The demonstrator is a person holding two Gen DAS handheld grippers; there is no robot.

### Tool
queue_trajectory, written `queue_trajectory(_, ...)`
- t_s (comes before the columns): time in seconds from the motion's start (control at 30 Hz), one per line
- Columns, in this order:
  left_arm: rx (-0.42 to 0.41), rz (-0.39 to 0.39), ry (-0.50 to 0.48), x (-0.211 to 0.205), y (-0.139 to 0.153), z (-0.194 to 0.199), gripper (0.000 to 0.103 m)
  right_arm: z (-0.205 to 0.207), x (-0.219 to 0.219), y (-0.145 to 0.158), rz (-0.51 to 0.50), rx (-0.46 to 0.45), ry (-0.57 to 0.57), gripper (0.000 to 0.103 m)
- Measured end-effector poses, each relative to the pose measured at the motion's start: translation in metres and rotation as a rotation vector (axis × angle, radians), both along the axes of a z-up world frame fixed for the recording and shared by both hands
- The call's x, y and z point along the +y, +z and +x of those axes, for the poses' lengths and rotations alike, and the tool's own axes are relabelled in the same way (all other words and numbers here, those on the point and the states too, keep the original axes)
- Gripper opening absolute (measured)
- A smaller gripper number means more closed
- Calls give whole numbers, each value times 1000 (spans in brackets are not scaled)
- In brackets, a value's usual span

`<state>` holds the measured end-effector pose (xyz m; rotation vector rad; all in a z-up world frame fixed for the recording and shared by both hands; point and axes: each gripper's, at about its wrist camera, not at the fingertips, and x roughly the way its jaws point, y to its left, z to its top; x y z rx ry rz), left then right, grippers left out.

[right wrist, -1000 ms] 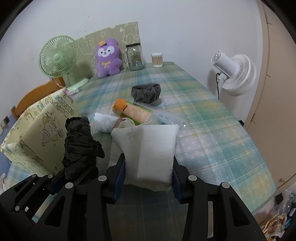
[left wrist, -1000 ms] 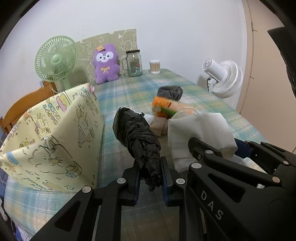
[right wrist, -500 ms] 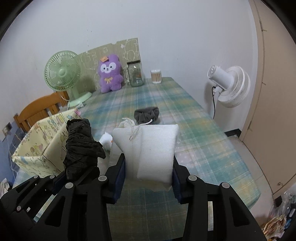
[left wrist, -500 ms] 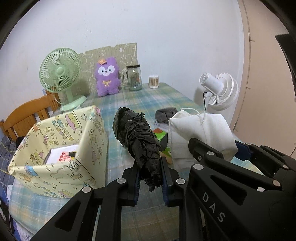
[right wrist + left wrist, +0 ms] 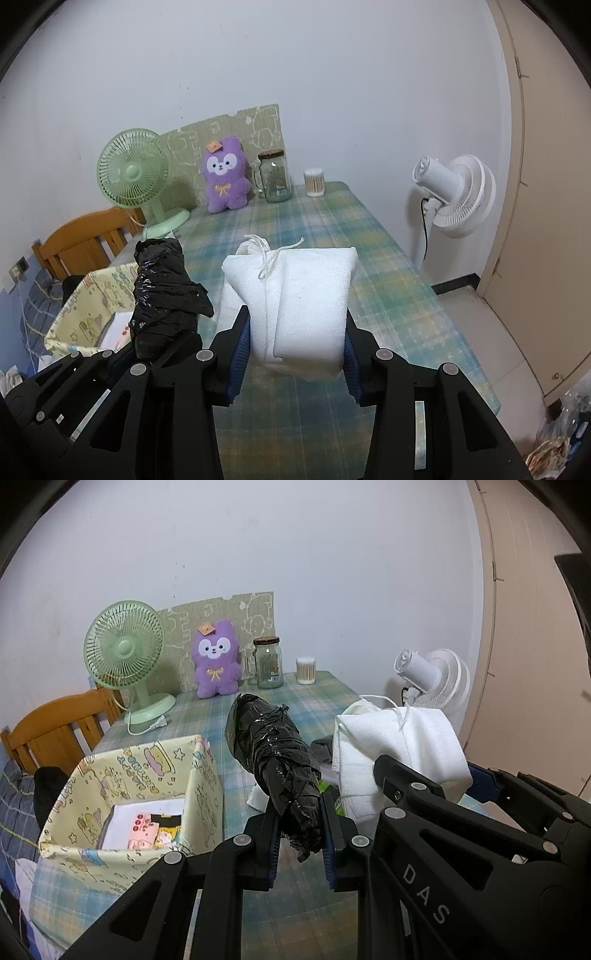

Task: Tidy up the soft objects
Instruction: 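Lift the umbrella with left gripper while right gripper carries the towel toward the box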

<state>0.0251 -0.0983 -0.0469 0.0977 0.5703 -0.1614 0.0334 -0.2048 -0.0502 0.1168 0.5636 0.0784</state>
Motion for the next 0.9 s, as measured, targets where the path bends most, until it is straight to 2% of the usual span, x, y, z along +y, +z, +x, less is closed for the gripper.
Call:
queue_trajectory(0.53, -38, -15, -22, 4, 29, 5, 18, 0, 3, 32, -12, -56, -28, 47)
queue_trajectory(0.9, -35, -20, -18, 25, 38, 17, 18, 14, 25, 42, -13, -63, -9, 47)
